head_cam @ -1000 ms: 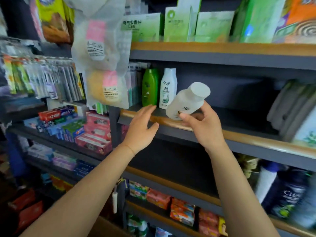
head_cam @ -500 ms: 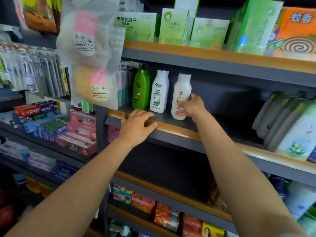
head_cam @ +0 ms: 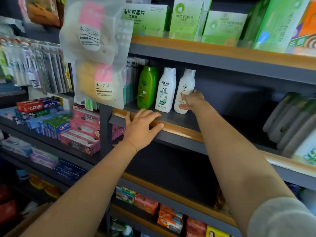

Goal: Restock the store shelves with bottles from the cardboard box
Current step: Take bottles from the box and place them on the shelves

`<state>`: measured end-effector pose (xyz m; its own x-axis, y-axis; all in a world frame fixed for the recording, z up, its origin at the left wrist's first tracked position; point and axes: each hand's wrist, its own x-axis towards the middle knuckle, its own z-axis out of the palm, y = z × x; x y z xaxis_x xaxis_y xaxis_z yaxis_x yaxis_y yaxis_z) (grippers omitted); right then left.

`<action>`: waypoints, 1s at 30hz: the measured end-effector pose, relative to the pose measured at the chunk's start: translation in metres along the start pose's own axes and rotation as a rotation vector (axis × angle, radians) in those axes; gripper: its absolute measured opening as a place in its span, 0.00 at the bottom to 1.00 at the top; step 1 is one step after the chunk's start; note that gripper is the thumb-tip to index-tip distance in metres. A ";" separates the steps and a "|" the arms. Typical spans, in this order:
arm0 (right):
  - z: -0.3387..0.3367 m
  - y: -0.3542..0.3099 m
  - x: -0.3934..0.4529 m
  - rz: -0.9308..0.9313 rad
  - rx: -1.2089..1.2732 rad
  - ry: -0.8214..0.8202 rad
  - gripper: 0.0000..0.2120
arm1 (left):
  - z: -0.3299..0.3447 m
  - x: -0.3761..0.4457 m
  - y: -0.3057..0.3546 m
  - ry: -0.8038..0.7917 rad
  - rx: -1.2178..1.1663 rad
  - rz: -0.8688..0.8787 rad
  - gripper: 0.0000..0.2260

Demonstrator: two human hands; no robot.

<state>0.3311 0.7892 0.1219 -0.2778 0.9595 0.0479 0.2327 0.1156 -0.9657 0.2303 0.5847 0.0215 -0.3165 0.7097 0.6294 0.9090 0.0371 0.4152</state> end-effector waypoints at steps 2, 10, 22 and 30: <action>0.001 0.001 0.007 0.004 -0.015 -0.002 0.17 | 0.001 0.000 -0.001 0.007 0.001 0.009 0.16; -0.014 0.002 -0.024 -0.011 0.220 -0.036 0.32 | 0.003 -0.002 0.001 -0.020 0.021 0.002 0.18; 0.044 0.057 -0.201 -0.480 0.267 -0.551 0.04 | 0.024 -0.236 -0.152 -0.011 0.057 -0.513 0.24; 0.265 0.310 -0.287 0.268 -0.203 -1.105 0.05 | 0.018 -0.471 -0.236 -0.292 0.231 -1.086 0.23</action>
<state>0.2355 0.4816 -0.2592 -0.8377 0.2223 -0.4988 0.5252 0.0775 -0.8474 0.1697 0.2545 -0.3844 -0.9164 0.3595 -0.1759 0.2327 0.8361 0.4967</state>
